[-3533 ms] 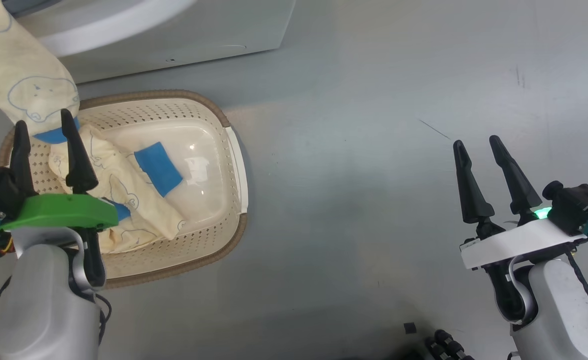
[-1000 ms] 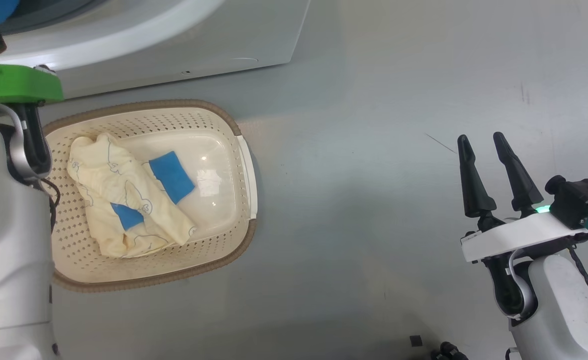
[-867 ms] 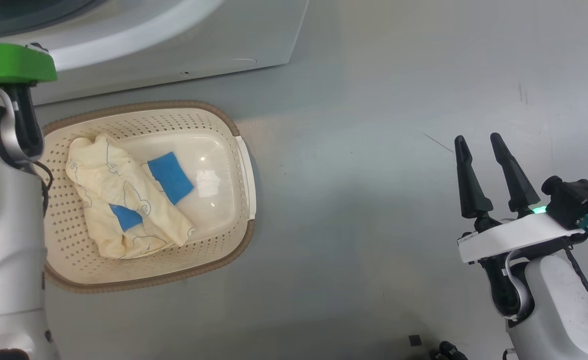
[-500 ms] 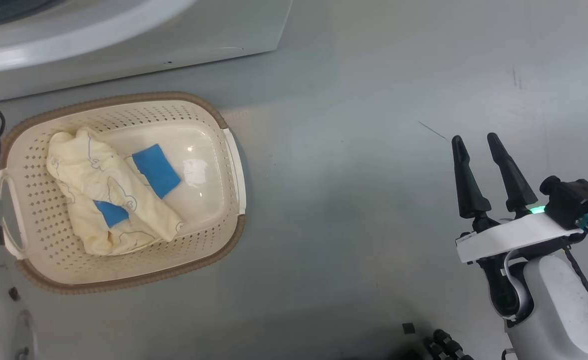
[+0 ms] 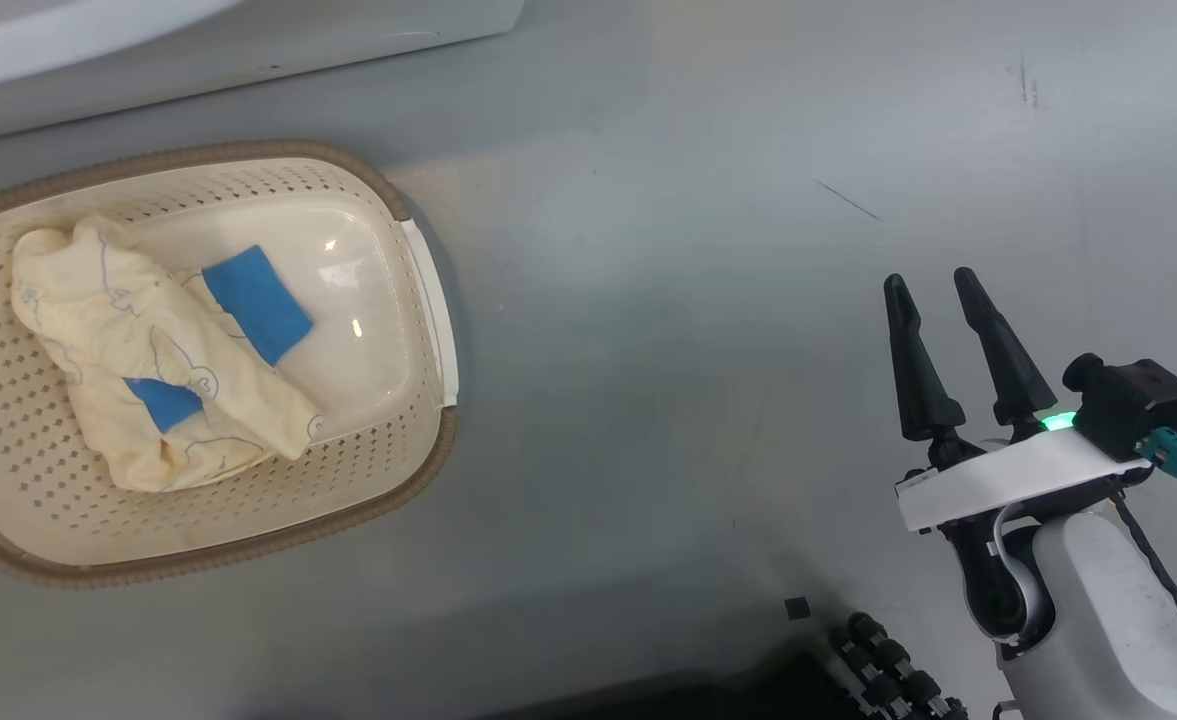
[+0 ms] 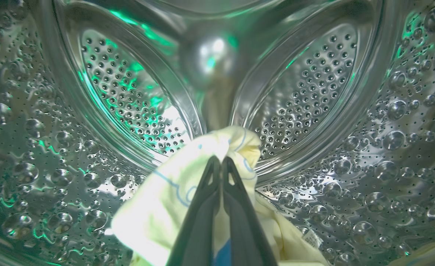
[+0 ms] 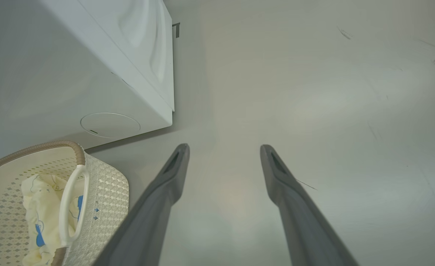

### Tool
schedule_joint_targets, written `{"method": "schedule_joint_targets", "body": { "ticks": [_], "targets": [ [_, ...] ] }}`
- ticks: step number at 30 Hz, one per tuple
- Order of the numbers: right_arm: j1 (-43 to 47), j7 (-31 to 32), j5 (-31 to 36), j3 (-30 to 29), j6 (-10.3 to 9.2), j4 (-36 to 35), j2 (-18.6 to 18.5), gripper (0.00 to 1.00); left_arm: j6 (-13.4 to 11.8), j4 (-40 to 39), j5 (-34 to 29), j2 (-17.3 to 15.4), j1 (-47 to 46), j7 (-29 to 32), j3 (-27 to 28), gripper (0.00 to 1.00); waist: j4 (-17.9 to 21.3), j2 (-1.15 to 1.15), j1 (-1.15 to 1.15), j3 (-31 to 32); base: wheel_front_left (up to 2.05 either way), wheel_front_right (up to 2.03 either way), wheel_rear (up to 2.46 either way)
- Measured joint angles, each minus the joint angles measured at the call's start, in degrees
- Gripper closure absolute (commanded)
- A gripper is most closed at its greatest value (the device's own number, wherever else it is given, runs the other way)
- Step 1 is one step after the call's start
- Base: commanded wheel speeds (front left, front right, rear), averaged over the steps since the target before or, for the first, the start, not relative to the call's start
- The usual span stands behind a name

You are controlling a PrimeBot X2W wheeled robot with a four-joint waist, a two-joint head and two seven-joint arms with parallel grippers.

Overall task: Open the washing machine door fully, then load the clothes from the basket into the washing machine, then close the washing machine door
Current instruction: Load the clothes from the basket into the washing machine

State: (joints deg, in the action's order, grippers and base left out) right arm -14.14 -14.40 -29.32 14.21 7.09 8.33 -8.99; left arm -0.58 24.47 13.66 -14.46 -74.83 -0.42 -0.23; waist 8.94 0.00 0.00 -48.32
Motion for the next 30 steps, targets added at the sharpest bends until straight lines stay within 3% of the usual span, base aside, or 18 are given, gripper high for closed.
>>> {"method": "schedule_joint_targets", "body": {
  "ticks": [15, 25, 30],
  "targets": [
    [0.0, 0.0, -1.1, 3.2, 0.0, -0.5, 0.7, 0.0, 3.5, 1.6, -0.3, -4.6, -10.9, 3.0, -0.4, 1.0, 1.6, 0.0, 0.0, -5.1, 0.0, 0.0, 0.0],
    [-0.1, 0.0, -1.7, 4.1, 0.0, -0.4, 1.3, 0.0, 4.5, 4.4, 0.1, -4.4, -14.4, 4.0, -1.4, 1.0, 2.7, 0.0, 0.0, -6.9, 0.0, 0.0, 0.0],
    [-0.2, 0.0, -2.0, 4.4, 0.0, -0.3, 1.5, 0.0, 4.5, 8.5, 0.4, -3.8, -14.2, 7.6, -1.9, 1.0, 3.0, 0.0, 0.0, -7.0, 0.0, 0.0, 0.0]
  ]
}}
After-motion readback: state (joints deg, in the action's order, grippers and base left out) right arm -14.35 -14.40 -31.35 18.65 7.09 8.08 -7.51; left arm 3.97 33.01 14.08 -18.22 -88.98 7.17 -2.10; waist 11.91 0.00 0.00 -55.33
